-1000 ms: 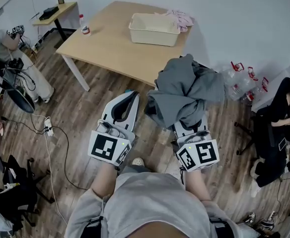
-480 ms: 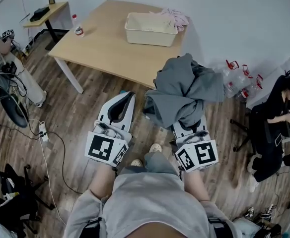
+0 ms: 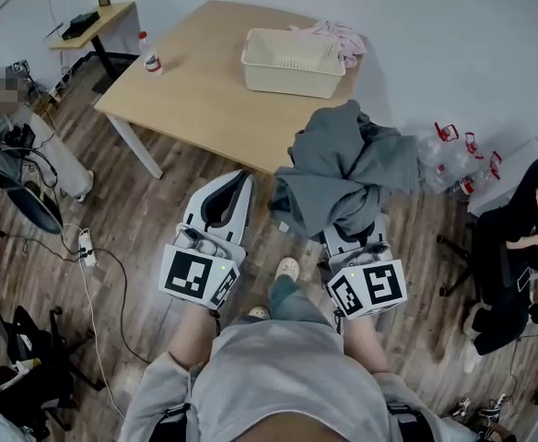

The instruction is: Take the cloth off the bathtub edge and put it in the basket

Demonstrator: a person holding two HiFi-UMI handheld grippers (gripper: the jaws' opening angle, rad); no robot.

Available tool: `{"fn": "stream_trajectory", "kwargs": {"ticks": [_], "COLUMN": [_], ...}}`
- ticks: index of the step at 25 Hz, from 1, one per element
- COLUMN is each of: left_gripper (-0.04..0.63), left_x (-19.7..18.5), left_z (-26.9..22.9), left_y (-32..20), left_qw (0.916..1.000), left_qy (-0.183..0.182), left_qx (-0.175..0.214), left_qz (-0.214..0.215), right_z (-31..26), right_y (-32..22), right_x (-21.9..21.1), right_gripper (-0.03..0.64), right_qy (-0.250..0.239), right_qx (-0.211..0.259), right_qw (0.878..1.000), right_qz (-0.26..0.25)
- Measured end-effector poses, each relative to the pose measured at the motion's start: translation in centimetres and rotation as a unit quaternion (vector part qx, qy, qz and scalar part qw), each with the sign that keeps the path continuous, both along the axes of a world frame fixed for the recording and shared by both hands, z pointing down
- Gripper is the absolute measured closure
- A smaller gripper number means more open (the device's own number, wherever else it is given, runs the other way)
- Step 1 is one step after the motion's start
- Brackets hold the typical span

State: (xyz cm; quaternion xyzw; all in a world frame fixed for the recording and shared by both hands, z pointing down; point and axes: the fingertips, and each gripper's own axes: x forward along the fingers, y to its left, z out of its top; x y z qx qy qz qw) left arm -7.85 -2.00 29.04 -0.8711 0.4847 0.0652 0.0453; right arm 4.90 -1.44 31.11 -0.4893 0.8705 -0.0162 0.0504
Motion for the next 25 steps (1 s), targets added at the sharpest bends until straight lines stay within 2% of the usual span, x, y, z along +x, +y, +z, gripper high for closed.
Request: {"fn": "stream_trajectory", "kwargs": {"ticks": [10, 21, 25], "left_gripper": [0.598, 0.598, 0.598], "left_x": [0.9, 3.4, 4.8], "left_z": [-1.1, -0.4, -0.9], "left_y": [-9.3, -13.8, -17.3], "left_qw": [0.9999, 0.9998, 0.9995], "left_qy": [0.000, -0.014, -0.020], "left_qx": [0.002, 0.007, 0.004], "left_qz": [-0.012, -0.014, -0.022], "right_z": [-0.7, 0.7, 0.4], "right_y": [-9.6, -14.5, -18.2], "right_x": [0.8, 2.4, 3.7], "right_gripper": [0.407, 0.407, 0.407], "right_qy": [0.000, -0.011, -0.015], "right_qx": [-0.002, -0.001, -0.006], "right_qw": [1.000, 1.000, 0.999], "right_qz": [-0.013, -0.028, -0.035]}}
